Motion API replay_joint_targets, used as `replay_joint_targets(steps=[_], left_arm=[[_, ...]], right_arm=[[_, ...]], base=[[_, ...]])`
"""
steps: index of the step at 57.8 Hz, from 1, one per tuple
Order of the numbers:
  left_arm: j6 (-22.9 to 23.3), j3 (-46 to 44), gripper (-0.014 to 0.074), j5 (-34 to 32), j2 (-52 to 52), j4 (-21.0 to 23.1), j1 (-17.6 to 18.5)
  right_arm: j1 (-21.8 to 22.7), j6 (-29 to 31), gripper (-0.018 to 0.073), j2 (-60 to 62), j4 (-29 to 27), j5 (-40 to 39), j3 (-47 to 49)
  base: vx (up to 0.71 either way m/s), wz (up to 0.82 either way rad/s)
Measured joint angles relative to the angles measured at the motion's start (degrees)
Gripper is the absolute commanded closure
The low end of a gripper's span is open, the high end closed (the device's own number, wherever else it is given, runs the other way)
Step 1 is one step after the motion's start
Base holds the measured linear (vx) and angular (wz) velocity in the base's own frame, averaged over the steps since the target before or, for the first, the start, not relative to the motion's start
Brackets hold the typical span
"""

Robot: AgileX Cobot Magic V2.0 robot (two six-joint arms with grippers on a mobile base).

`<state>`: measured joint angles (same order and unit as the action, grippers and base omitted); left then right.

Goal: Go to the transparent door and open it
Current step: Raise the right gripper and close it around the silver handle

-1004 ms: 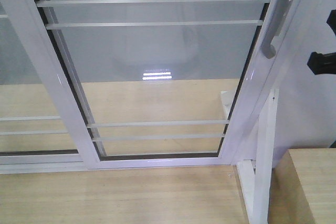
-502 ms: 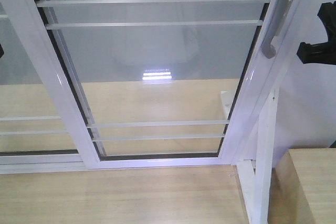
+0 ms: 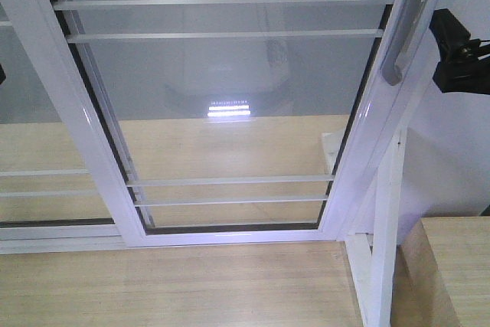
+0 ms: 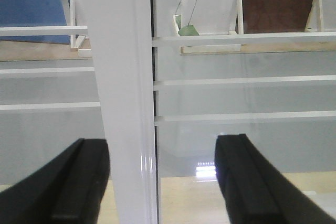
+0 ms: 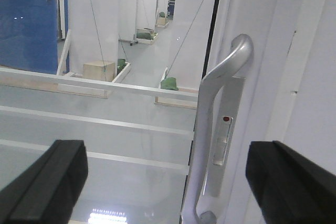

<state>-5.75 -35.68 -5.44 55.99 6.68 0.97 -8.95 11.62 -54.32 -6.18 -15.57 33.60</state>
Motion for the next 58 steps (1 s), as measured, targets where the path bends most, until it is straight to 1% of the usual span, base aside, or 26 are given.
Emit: replay_joint_targets(steps=[5, 10, 15, 22, 30, 40, 58], left_arm=[[0.0, 0.0, 0.0034, 0.0, 0.0, 0.0, 0.0], [0.0, 0.0, 0.0034, 0.0, 0.0, 0.0, 0.0], [0.0, 0.0, 0.0034, 0.0, 0.0, 0.0, 0.0], [0.0, 0.0, 0.0034, 0.0, 0.0, 0.0, 0.0], [0.0, 0.0, 0.0034, 0.0, 0.0, 0.0, 0.0], [0.0, 0.0, 0.0034, 0.0, 0.0, 0.0, 0.0], [0.0, 0.0, 0.0034, 0.2, 0.0, 0.0, 0.0]], right_arm=[[0.9, 0.0, -0.0083, -1.3, -1.9, -0.2, 0.0], [3.4, 0.1, -0.0048, -2.9, -4.9, -0.2, 0.0], [5.1, 0.0, -0.0017, -4.8, -6.3, -0.3, 0.0], [5.7, 0.0, 0.0015, -9.2, -5.3, -0.3, 1.5], [5.7, 0.0, 0.0019, -15.4, -3.5, -0.8, 6.0], [5.7, 0.0, 0.0019, -25.2, -3.1, -2.8, 14.1], [6.4, 0.0, 0.0019, -41.2, -2.8, -2.9, 28.1]], base=[[0.00, 0.00], [0.00, 0.00], [0.00, 0.00], [0.00, 0.00], [0.00, 0.00], [0.00, 0.00], [0.00, 0.00]])
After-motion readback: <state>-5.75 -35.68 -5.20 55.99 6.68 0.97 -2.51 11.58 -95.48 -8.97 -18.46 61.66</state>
